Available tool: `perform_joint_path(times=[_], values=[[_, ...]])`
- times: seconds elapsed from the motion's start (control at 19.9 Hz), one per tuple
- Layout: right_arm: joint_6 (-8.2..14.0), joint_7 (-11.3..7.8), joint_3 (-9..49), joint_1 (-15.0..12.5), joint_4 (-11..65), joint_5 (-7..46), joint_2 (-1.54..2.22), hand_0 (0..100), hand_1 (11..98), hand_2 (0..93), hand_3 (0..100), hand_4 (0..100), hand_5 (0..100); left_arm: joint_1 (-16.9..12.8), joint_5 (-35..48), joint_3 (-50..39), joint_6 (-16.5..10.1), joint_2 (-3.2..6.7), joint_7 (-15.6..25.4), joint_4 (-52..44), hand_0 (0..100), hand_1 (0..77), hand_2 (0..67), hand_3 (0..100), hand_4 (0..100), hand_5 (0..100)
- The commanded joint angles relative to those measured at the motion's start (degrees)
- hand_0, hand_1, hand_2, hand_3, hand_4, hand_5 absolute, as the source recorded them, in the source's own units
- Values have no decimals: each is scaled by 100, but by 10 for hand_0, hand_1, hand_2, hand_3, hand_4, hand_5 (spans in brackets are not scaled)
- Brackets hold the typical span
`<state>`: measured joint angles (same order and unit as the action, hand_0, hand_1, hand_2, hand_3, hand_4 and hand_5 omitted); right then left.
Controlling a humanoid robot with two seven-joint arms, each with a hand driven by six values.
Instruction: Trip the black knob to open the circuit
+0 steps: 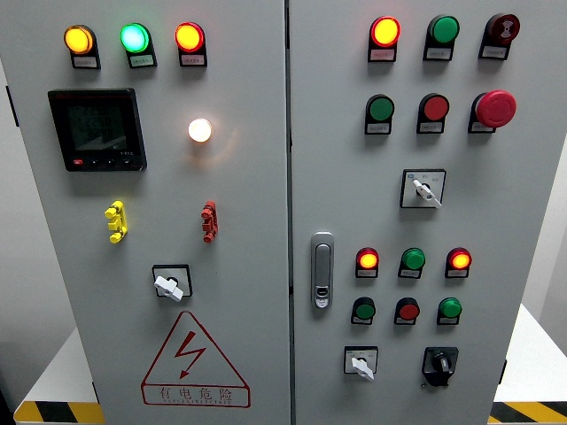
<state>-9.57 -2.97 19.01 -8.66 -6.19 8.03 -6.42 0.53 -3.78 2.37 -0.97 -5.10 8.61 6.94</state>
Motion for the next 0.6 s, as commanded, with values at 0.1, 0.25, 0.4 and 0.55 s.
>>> perform_joint_path(times=[0.1, 0.25, 0.4, 0.55], values=[[-9, 7, 93, -4, 21, 207, 0, 778, 361, 82, 184, 87, 208, 0, 0, 0, 0, 0, 0, 0, 0, 34, 128, 214, 67, 16], [-1, 51, 662, 5, 135, 767, 0, 776, 360, 81, 183, 85, 206, 0, 0, 0, 0, 0, 0, 0, 0, 33, 128, 214, 67, 16], [-9, 208, 2040, -22, 310, 2215, 0, 773, 360, 81, 180, 84, 205, 0, 0, 0, 0, 0, 0, 0, 0, 33, 128, 214, 67, 16], [-123, 385, 2475, -57, 285, 2782, 9, 771, 360, 80, 179, 82, 202, 0, 0, 0, 0, 0, 0, 0, 0, 33, 128, 214, 67, 16]])
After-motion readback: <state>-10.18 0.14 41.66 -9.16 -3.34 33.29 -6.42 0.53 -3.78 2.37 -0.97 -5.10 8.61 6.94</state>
